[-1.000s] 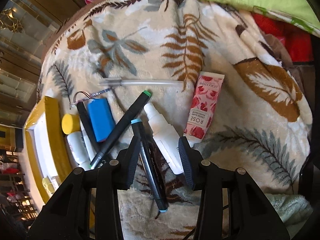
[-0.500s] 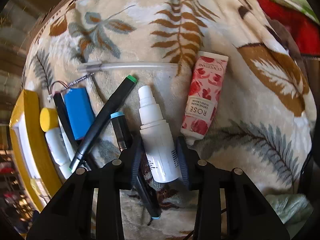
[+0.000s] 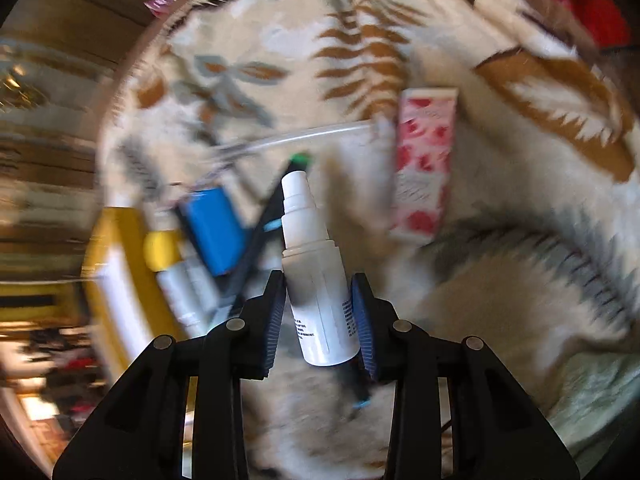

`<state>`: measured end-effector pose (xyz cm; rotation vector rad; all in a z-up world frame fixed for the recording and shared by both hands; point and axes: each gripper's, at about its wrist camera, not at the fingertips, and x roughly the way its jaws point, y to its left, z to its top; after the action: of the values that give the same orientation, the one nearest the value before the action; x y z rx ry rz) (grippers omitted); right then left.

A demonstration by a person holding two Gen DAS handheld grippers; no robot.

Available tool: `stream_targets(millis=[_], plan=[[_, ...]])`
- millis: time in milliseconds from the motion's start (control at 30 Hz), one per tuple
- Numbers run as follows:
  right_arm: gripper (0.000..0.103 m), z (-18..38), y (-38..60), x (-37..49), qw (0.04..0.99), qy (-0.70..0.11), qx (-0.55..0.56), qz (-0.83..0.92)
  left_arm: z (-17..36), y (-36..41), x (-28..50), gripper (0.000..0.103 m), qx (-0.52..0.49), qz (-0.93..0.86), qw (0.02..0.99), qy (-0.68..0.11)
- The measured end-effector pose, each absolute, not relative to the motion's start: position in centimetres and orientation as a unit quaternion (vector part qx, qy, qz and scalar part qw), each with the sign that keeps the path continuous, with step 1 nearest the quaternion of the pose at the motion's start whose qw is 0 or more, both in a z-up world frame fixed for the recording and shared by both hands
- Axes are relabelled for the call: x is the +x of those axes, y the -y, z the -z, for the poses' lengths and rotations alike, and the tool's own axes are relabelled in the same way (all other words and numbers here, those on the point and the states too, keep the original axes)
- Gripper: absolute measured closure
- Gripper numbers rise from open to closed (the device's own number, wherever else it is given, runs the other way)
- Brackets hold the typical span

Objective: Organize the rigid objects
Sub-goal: 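Grasp the blue-capped black marker with the left tool while the right tool lifts the spray bottle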

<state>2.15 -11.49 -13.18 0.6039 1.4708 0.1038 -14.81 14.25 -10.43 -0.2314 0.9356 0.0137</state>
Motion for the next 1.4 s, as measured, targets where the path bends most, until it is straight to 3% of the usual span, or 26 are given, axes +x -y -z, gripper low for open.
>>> stream_targets(millis=[300,467,633,900,1000,1067,1100,1300,1367,1400], plan=[[0.070,12.3,11.9,1.4,0.683,-0.633,0.354,-0.086,11.0,-13.7,-14.7,0.050,-0.105,-0.002,0.882,-0.459],[0.070,9.8,13.2,1.7,0.727,-0.585,0.355,-0.056,10.1,-12.6,-13.9,0.050,-0.120,0.021,0.877,-0.464],[0.070,7.2,15.0,1.6,0.759,-0.535,0.367,-0.049,10.0,-7.0,-10.6,0.048,-0.096,0.067,0.863,-0.491],[0.070,8.9,17.3,1.7,0.739,-0.535,0.406,-0.051,15.1,0.6,-2.8,0.049,-0.084,0.072,0.808,-0.579],[0.070,9.3,17.3,1.7,0.736,-0.538,0.407,-0.056,16.5,1.6,-1.3,0.058,-0.086,0.063,0.797,-0.595],[0.070,9.4,17.3,1.8,0.736,-0.539,0.406,-0.059,17.3,1.9,-0.7,0.074,-0.082,0.057,0.793,-0.601],[0.070,9.4,17.3,1.8,0.735,-0.539,0.407,-0.058,17.5,1.9,-0.6,0.077,-0.081,0.055,0.791,-0.604],[0.070,9.9,17.1,2.0,0.731,-0.540,0.411,-0.064,18.5,1.5,-0.6,0.079,-0.095,0.049,0.790,-0.604],[0.070,9.9,17.0,2.1,0.732,-0.542,0.409,-0.063,18.4,1.9,-1.0,0.089,-0.075,0.046,0.799,-0.595],[0.070,10.0,17.0,2.0,0.731,-0.542,0.410,-0.063,18.3,2.0,-1.0,0.089,-0.070,0.043,0.802,-0.592]])
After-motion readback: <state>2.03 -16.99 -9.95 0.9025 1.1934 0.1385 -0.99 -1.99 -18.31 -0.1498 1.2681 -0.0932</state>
